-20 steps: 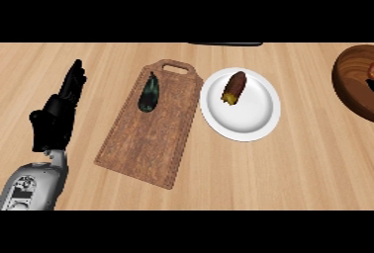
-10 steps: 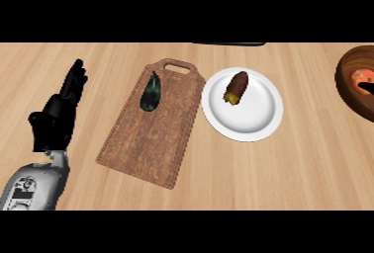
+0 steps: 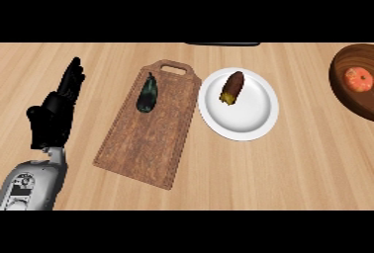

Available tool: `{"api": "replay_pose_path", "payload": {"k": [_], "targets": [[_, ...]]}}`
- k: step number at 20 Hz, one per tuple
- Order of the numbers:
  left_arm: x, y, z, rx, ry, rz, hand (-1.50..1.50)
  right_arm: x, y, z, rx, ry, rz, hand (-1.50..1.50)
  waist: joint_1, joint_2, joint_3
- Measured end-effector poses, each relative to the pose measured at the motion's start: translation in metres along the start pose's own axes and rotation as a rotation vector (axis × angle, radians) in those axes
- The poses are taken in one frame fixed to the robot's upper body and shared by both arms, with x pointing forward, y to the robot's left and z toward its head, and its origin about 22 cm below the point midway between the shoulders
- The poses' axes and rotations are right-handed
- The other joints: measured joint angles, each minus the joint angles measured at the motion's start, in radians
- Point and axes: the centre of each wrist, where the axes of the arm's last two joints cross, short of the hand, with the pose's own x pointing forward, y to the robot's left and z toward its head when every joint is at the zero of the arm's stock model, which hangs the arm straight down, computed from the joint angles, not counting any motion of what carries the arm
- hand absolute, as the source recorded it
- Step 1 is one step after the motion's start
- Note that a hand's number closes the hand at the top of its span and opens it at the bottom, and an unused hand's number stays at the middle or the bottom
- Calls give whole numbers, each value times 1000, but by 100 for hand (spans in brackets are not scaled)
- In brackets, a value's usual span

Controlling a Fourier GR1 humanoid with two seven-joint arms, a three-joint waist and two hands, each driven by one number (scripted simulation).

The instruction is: Pick the squash from the plate and place it in the bowl

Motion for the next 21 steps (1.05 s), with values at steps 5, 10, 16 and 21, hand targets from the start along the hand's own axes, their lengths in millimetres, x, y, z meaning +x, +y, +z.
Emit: {"api": "replay_pose_path", "payload": {"k": [5,10,16,21], "targets": [[-9,7,6,12,12,-2,0,-22,-33,8,12,-2,-95,-150,-16,-8,-1],[-12,10,10,24,19,-7,0,-48,-68,24,59,-28,-186,-150,-27,-13,-2],[-5,12,12,31,27,-12,0,-69,-92,41,134,-59,-227,-150,-37,-18,-4],[-6,10,14,35,34,-7,0,-88,-96,60,156,-74,-240,-150,-42,-21,-5]]}}
